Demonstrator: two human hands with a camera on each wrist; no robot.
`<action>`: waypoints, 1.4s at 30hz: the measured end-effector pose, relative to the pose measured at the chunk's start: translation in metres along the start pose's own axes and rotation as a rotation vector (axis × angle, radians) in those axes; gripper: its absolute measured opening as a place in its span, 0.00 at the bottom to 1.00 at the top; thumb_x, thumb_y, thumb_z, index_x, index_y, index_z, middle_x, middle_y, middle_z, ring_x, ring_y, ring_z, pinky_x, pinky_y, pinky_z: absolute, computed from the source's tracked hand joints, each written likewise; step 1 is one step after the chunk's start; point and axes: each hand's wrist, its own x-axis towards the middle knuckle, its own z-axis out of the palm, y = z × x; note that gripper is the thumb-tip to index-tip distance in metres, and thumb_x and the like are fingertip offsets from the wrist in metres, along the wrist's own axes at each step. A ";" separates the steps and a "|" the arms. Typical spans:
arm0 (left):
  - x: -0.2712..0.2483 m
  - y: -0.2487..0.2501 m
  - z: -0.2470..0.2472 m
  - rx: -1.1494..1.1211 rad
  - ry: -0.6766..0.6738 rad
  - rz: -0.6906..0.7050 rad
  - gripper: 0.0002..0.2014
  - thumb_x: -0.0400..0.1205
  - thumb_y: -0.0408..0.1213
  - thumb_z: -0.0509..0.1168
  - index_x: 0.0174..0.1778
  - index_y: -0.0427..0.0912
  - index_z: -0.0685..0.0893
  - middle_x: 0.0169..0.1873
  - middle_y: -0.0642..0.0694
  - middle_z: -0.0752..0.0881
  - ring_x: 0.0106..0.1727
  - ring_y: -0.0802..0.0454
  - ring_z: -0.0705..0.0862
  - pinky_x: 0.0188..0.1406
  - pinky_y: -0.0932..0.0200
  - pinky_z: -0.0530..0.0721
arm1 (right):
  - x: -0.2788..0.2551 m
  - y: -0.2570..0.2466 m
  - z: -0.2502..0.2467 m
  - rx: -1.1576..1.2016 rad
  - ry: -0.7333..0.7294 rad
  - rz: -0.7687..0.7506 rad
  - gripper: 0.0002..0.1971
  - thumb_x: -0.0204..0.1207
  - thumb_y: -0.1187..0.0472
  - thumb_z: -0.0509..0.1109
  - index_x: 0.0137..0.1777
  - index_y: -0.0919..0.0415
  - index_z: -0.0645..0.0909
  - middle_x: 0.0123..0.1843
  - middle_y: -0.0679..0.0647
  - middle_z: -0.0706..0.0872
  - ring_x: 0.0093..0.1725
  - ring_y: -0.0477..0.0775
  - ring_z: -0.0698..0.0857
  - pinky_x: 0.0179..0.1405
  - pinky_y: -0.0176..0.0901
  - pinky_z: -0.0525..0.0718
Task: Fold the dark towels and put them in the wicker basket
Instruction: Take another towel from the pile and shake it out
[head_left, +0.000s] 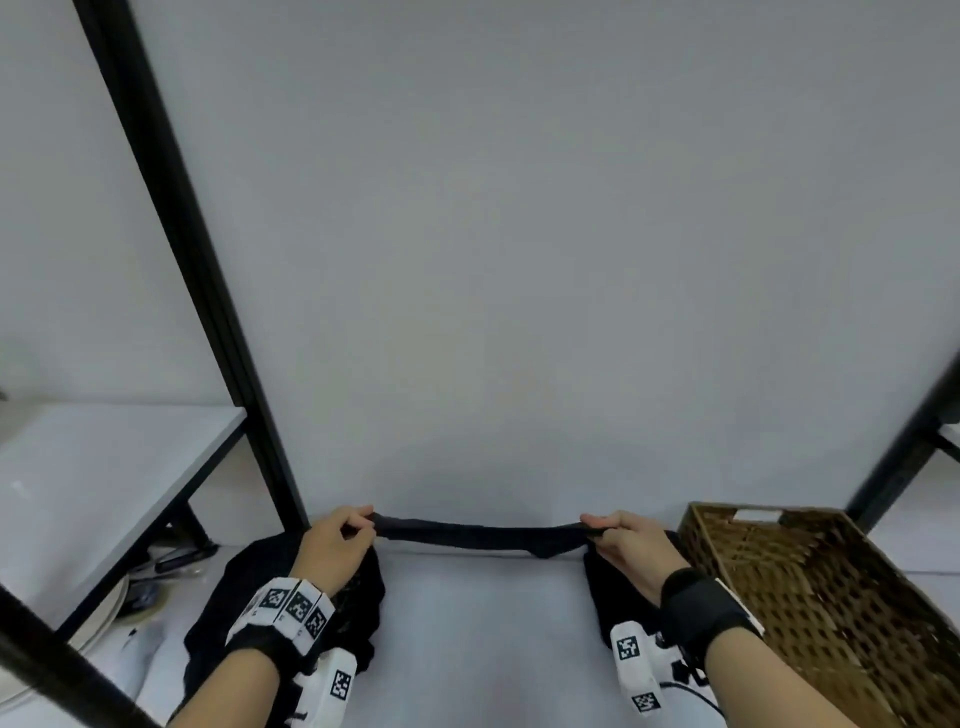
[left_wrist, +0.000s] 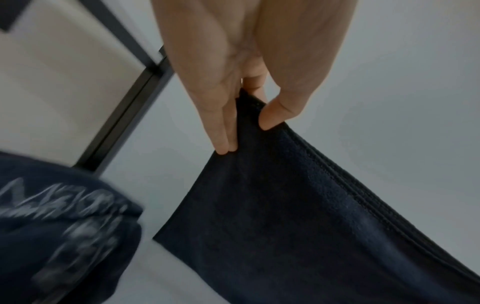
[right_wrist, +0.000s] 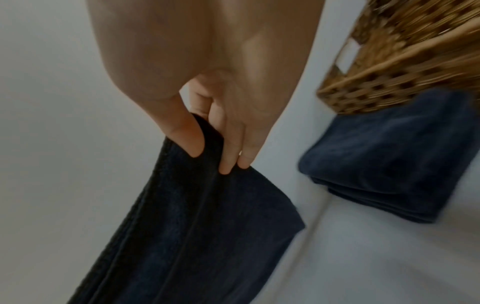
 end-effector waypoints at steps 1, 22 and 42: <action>-0.010 -0.016 0.006 0.022 -0.026 -0.026 0.08 0.78 0.27 0.69 0.33 0.38 0.83 0.54 0.54 0.86 0.58 0.52 0.84 0.62 0.62 0.72 | -0.004 0.018 -0.005 -0.056 0.002 0.029 0.12 0.74 0.85 0.60 0.50 0.79 0.84 0.55 0.62 0.91 0.59 0.61 0.86 0.62 0.48 0.81; -0.093 -0.191 0.057 0.230 -0.519 -0.425 0.08 0.79 0.26 0.64 0.41 0.44 0.85 0.34 0.45 0.89 0.33 0.52 0.86 0.34 0.58 0.82 | -0.052 0.179 -0.025 -0.451 -0.062 0.510 0.13 0.82 0.76 0.58 0.46 0.63 0.82 0.43 0.62 0.85 0.35 0.55 0.86 0.28 0.37 0.76; 0.034 -0.193 0.103 0.016 -0.278 -0.476 0.06 0.82 0.27 0.66 0.50 0.40 0.86 0.29 0.43 0.84 0.26 0.50 0.81 0.22 0.70 0.79 | 0.063 0.171 0.019 -0.617 0.268 0.244 0.07 0.83 0.60 0.66 0.44 0.56 0.83 0.37 0.51 0.87 0.20 0.39 0.83 0.24 0.21 0.73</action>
